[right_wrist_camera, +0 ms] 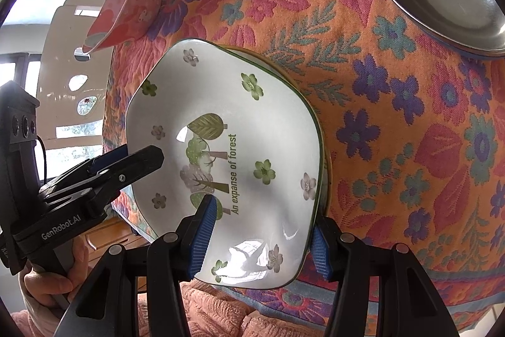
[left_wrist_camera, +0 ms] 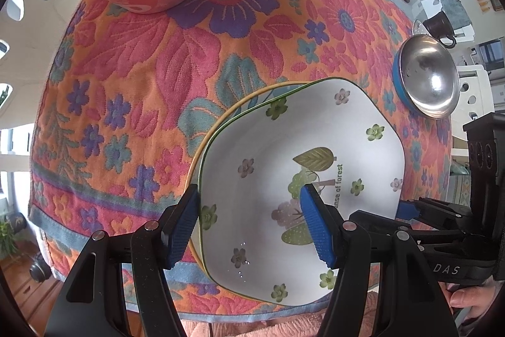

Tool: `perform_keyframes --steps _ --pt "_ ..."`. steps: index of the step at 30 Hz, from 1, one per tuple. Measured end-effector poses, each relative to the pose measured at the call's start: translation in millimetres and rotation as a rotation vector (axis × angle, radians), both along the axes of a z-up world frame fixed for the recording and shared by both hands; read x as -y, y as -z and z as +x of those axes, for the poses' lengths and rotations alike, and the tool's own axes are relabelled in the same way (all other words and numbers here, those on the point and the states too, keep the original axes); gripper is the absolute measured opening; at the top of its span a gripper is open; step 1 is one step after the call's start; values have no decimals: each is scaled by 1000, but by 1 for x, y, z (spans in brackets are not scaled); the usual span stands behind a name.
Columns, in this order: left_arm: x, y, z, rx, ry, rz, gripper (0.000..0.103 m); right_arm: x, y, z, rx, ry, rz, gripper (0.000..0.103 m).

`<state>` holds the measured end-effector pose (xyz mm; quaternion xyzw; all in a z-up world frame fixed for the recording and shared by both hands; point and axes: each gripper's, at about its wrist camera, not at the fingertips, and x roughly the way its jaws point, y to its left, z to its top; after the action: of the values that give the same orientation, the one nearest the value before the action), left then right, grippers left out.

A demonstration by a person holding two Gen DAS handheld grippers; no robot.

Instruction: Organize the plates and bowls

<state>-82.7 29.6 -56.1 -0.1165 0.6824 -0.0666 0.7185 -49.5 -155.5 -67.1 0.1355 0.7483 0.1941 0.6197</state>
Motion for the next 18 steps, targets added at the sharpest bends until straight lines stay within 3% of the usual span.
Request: perform_keyframes --steps 18 --pt "1 0 0 -34 11 22 61 -1 4 2 -9 9 4 53"
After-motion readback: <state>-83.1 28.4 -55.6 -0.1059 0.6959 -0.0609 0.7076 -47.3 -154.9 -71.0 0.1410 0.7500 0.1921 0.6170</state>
